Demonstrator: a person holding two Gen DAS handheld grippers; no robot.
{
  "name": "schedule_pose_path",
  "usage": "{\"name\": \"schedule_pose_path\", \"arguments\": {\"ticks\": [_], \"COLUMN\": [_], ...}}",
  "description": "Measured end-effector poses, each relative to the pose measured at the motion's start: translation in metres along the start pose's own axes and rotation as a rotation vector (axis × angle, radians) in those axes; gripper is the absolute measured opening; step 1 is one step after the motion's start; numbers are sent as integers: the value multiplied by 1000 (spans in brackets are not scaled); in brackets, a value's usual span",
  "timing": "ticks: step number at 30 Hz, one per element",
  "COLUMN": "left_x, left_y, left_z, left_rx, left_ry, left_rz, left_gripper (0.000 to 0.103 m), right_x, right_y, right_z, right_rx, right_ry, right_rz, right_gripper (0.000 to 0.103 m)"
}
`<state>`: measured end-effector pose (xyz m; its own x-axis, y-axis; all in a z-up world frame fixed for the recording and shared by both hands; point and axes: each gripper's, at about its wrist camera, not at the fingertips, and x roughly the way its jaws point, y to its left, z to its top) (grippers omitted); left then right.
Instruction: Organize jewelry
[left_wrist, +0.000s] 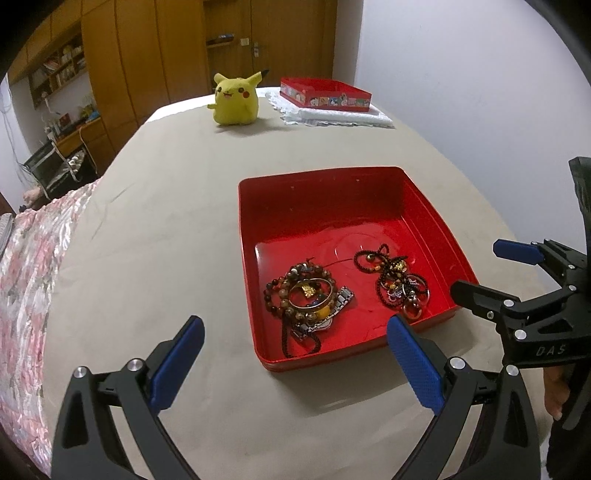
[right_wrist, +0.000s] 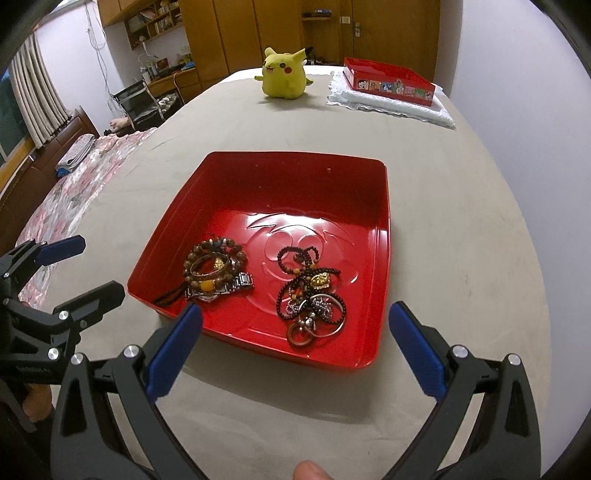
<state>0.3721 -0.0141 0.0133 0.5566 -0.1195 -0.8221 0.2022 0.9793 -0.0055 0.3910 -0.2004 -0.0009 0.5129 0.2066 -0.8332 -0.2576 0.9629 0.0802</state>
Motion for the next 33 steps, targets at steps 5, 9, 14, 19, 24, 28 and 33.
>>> {"name": "schedule_pose_path", "arguments": {"ticks": [5, 9, 14, 19, 24, 28, 33], "left_x": [0, 0, -1, -1, -3, -3, -5], "left_y": [0, -1, -1, -1, 0, 0, 0], "left_z": [0, -1, -2, -2, -3, -3, -3], "left_rx": [1, 2, 0, 1, -1, -2, -1], "left_ry": [1, 4, 3, 2, 3, 3, 2], "left_rz": [-1, -1, -2, -1, -3, -4, -3], "left_gripper": [99, 99, 99, 99, 99, 99, 99], "right_x": [0, -1, -3, -4, -4, -4, -4], "right_y": [-1, 0, 2, 2, 2, 2, 3], "right_z": [0, 1, 1, 1, 1, 1, 0], "right_rx": [-2, -3, -5, -7, -6, -6, -6], "right_ry": [-2, -4, -8, -9, -11, -10, -11], "right_rz": [-3, -4, -6, -6, -6, -5, -6], "right_gripper": [100, 100, 100, 100, 100, 100, 100]}}
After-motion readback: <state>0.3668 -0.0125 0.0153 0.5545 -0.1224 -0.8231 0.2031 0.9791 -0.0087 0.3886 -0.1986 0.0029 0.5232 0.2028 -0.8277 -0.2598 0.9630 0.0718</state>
